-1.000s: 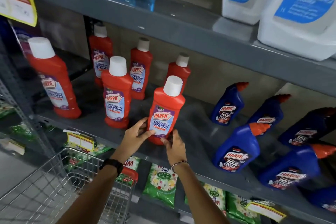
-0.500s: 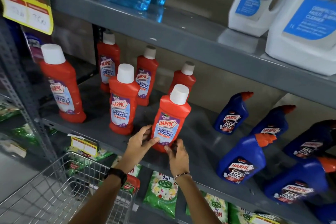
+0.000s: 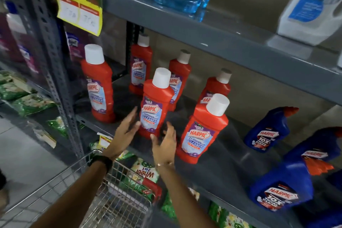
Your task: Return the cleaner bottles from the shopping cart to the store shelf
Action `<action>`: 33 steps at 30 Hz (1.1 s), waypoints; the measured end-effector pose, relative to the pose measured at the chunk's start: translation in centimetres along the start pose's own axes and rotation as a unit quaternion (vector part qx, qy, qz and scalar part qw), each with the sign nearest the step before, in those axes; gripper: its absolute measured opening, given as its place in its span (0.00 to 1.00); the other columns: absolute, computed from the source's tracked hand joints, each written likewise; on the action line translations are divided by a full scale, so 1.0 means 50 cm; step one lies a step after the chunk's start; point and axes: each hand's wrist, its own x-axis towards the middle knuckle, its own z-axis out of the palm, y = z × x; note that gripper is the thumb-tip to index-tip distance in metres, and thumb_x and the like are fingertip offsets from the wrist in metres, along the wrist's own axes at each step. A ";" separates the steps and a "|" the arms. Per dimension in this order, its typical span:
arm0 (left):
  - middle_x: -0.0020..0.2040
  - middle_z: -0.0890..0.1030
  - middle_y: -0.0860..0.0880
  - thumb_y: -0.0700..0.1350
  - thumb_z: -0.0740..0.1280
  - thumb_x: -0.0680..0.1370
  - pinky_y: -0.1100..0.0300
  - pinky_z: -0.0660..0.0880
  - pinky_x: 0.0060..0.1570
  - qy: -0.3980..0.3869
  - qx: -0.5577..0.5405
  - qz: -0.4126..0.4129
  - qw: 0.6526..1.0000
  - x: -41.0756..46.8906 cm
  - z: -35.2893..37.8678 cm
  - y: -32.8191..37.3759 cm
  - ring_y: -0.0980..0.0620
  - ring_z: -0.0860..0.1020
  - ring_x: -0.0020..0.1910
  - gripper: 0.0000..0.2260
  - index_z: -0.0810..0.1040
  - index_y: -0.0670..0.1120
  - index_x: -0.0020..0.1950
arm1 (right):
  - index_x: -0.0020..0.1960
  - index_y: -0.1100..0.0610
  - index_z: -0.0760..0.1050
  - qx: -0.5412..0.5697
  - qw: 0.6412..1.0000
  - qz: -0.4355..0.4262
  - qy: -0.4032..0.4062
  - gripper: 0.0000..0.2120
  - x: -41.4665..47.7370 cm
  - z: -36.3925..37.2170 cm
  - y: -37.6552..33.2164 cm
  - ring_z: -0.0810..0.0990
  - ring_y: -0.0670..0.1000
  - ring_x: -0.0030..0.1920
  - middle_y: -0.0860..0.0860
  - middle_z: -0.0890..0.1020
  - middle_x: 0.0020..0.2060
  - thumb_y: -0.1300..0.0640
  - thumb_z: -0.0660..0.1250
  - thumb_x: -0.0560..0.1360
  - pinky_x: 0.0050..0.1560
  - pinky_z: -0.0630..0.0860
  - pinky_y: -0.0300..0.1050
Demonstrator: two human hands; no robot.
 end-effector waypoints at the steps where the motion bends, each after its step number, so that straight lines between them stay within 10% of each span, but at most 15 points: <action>1: 0.71 0.67 0.47 0.58 0.64 0.72 0.47 0.63 0.71 -0.010 0.011 -0.001 1.000 0.007 0.001 -0.008 0.54 0.67 0.69 0.24 0.63 0.60 0.67 | 0.67 0.62 0.61 0.000 1.000 0.014 -0.013 0.29 0.019 0.003 -0.001 0.71 0.59 0.64 0.62 0.70 0.64 0.60 0.69 0.70 0.65 0.68 0.54; 5: 0.62 0.75 0.63 0.39 0.63 0.76 0.60 0.70 0.65 -0.007 0.037 0.008 0.999 0.018 0.006 -0.025 0.74 0.71 0.57 0.21 0.64 0.48 0.68 | 0.64 0.65 0.65 -0.016 0.998 0.038 -0.047 0.25 0.046 0.009 0.007 0.75 0.62 0.60 0.64 0.77 0.60 0.59 0.69 0.71 0.60 0.71 0.55; 8: 0.52 0.74 0.78 0.44 0.64 0.76 0.74 0.69 0.58 -0.022 0.039 0.001 0.999 0.013 -0.004 -0.026 0.75 0.72 0.56 0.22 0.65 0.47 0.69 | 0.59 0.64 0.68 -0.030 0.999 0.024 -0.024 0.21 0.040 0.013 0.017 0.78 0.63 0.54 0.64 0.80 0.53 0.58 0.69 0.70 0.53 0.74 0.58; 14: 0.57 0.78 0.69 0.66 0.65 0.67 0.67 0.71 0.61 -0.034 0.017 -0.029 0.999 -0.004 -0.029 -0.014 0.63 0.74 0.61 0.24 0.67 0.65 0.62 | 0.58 0.64 0.68 -0.052 0.998 0.001 -0.031 0.21 0.025 0.025 0.012 0.79 0.62 0.52 0.63 0.81 0.52 0.55 0.69 0.71 0.52 0.74 0.54; 21: 0.62 0.77 0.48 0.40 0.62 0.77 0.72 0.71 0.59 -0.025 0.015 -0.030 0.999 -0.013 -0.027 -0.007 0.67 0.75 0.57 0.20 0.65 0.50 0.69 | 0.59 0.63 0.68 -0.052 0.998 -0.006 -0.038 0.19 0.018 0.024 0.008 0.79 0.61 0.52 0.62 0.81 0.53 0.56 0.67 0.72 0.53 0.75 0.53; 33: 0.61 0.75 0.49 0.39 0.61 0.77 0.79 0.71 0.50 -0.016 0.013 -0.036 0.999 -0.010 -0.020 -0.004 0.74 0.74 0.52 0.20 0.65 0.47 0.69 | 0.59 0.61 0.67 -0.038 0.998 0.017 -0.049 0.18 0.016 0.029 0.008 0.77 0.59 0.56 0.61 0.79 0.55 0.57 0.67 0.73 0.58 0.74 0.54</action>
